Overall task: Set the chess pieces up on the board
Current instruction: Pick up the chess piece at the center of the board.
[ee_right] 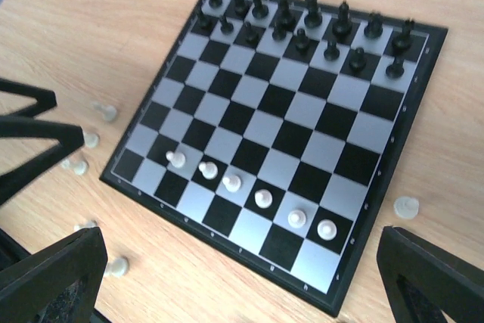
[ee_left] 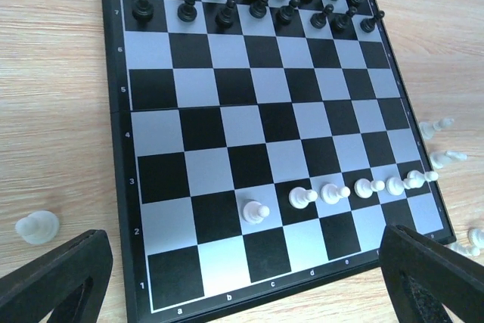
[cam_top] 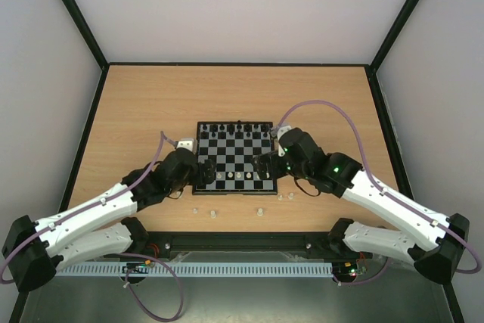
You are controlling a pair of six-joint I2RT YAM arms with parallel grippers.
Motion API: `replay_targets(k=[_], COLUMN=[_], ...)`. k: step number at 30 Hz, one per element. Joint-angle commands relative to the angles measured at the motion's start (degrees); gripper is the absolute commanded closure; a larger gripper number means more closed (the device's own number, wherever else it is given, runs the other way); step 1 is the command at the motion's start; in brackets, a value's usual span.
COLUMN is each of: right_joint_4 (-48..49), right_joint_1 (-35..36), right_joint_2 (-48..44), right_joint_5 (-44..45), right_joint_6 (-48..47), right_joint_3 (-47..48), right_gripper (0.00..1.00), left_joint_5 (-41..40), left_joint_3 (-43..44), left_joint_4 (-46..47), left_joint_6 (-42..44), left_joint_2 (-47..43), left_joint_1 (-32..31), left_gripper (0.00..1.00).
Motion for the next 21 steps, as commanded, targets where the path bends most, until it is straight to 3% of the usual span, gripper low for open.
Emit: replay_targets(k=[1, 21], right_joint_4=[-0.1, 6.3], right_joint_1=[0.4, 0.4], right_joint_2=[-2.3, -10.7], right_joint_5=[-1.8, -2.8], right_joint_6=[0.7, 6.5], right_joint_3=[-4.5, -12.0], right_gripper=[0.01, 0.01], left_joint_5=[1.0, -5.4], left_joint_3=[2.5, 7.1], left_joint_4=[-0.4, -8.5], left_joint_6=[0.7, -9.7], left_joint_2=[1.6, 3.4], left_joint_1=[-0.8, -6.7], left_gripper=[0.01, 0.01])
